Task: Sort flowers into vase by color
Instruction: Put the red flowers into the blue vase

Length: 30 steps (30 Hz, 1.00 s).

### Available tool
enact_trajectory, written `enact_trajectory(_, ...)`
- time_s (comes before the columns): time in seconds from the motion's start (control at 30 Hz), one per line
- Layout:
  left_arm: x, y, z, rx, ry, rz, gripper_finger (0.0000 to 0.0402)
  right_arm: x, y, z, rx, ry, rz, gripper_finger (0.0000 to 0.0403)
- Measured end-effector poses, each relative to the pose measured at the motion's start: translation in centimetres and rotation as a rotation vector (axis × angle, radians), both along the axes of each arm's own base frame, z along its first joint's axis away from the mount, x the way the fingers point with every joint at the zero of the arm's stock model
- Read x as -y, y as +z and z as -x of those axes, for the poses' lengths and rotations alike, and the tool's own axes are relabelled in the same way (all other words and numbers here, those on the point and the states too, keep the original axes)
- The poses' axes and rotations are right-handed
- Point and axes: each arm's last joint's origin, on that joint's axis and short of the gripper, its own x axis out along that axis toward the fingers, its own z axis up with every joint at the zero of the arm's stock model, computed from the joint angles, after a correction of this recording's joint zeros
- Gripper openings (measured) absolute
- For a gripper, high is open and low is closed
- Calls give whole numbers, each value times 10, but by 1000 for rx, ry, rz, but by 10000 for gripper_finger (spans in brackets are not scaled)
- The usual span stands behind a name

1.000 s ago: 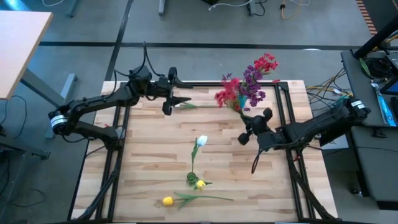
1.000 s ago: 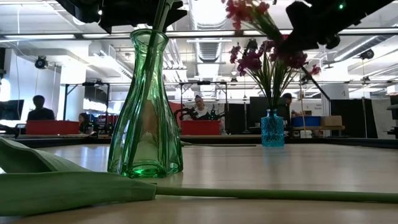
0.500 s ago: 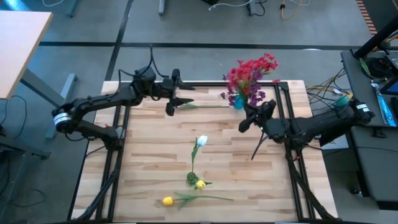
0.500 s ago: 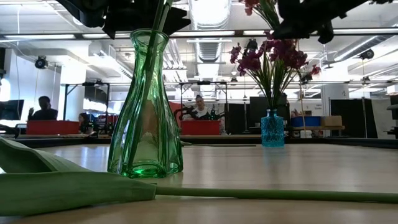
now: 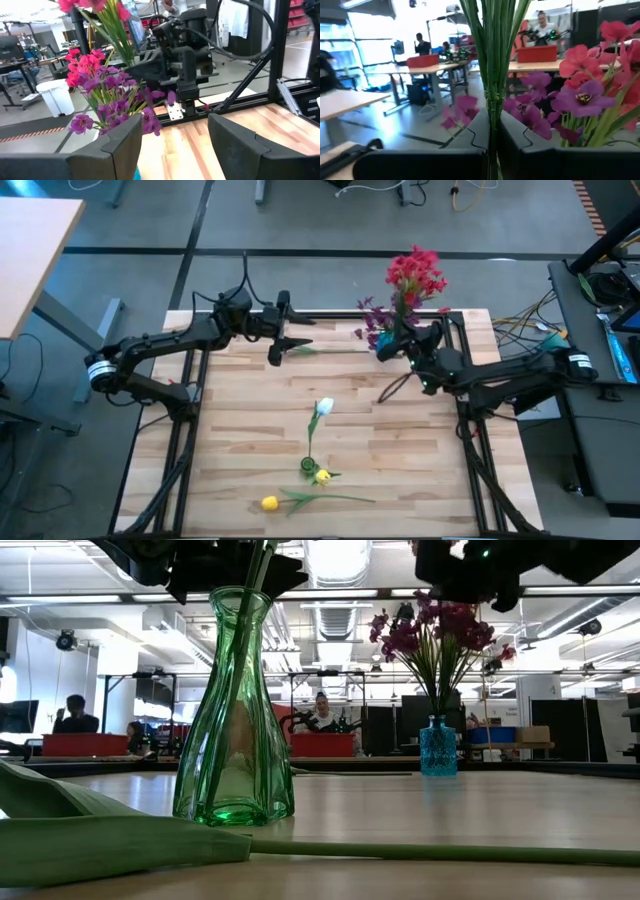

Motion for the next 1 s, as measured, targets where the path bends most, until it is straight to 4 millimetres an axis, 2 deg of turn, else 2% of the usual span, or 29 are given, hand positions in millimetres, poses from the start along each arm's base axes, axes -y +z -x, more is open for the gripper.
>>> enact_trajectory(0.27, -2, -2, 0, -19, 71, -21, 210, 22, -11, -9, -41, -104, 32, 12)
enact_trajectory(0.8, -5, -8, 1, -62, 79, -92, 210, 44, -24, -14, -113, -192, 41, 12)
enact_trajectory(1.0, -11, -23, -8, -105, 74, -116, 210, 45, -27, -16, -120, -186, 39, 12)
